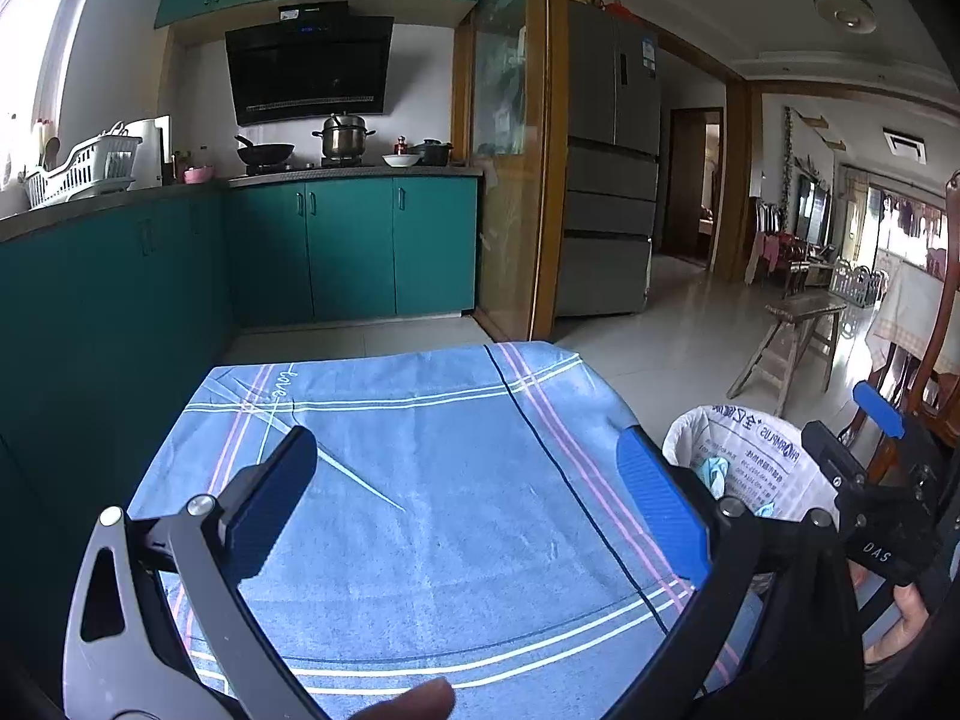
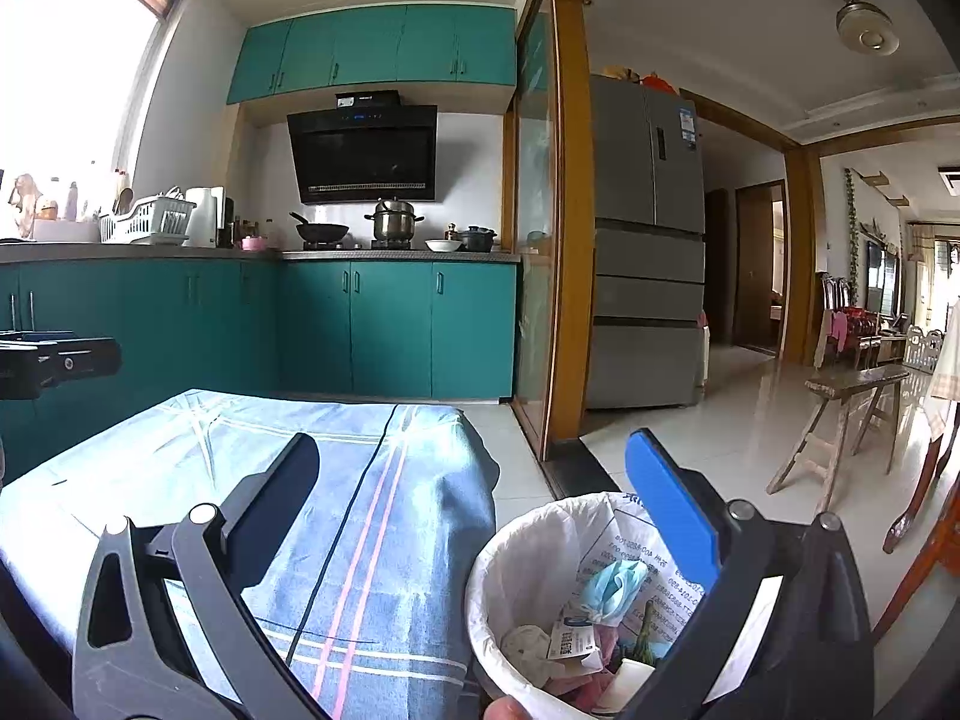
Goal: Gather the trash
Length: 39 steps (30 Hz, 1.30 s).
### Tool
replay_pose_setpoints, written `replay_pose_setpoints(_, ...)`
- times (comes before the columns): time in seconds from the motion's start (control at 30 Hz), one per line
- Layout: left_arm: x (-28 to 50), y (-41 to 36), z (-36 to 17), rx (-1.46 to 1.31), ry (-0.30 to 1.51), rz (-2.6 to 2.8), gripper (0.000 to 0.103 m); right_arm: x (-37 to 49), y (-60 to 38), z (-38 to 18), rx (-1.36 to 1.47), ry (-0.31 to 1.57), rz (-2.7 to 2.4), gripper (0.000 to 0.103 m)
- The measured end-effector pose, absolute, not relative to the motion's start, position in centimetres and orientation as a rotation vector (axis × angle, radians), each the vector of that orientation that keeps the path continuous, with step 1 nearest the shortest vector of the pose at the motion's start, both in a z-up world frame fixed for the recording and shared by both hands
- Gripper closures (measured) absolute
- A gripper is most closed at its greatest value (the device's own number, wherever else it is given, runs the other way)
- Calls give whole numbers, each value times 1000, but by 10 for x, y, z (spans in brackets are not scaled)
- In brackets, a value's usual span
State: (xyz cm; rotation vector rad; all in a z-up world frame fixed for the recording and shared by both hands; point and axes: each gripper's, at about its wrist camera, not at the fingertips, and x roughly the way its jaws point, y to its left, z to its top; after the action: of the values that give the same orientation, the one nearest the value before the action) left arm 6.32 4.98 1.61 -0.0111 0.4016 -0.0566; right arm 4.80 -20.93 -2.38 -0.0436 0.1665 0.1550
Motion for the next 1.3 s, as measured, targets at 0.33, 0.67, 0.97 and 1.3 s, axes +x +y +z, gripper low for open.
replay_pose_setpoints(0.33, 63, 40, 11, 25, 414, -57, 3, 41, -216, -21, -24, 150, 151, 3)
replay_pose_setpoints(0.67, 65, 39, 9, 31, 421, -56, 3, 41, -217, -21, -23, 148, 150, 3)
replay_pose_setpoints(0.97, 65, 42, 8, 22, 426, -57, 3, 40, -217, -21, -27, 148, 145, 3)
replay_pose_setpoints(1.3, 66, 42, 7, 24, 432, -57, 3, 39, -217, -21, -28, 149, 144, 3)
